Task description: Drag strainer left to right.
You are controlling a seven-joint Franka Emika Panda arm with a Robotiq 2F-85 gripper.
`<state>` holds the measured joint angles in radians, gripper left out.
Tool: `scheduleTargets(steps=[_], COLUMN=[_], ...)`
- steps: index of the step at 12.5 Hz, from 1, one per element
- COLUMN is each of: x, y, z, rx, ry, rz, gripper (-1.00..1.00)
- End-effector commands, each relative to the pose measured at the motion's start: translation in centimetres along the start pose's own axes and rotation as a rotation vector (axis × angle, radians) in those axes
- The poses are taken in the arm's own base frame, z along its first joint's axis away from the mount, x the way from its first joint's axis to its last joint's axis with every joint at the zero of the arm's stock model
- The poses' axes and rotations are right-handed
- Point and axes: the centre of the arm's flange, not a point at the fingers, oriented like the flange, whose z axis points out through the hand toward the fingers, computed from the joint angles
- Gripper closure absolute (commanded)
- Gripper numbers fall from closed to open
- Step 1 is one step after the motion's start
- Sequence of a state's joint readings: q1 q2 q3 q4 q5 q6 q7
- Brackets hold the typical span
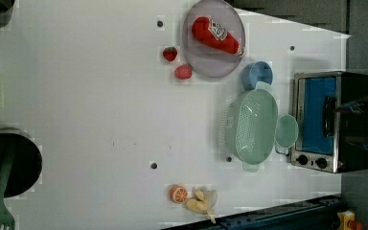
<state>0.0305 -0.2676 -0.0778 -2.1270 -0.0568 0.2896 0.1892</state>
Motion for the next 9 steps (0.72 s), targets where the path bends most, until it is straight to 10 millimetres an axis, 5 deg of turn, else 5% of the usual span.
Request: scheduleTargets(steps=[1, 5, 9], x=[0.3, -0.2, -0.1], y=[0.4, 1.2, 1.5], z=[-3.6, -7.7, -8.7], rx=[-0.022, -0.031, -0.012], ry=[-0.012, -0.033, -0.018], rz=[-0.234, -0.23, -0.226], gripper=[-1.0, -1.0, -1.0])
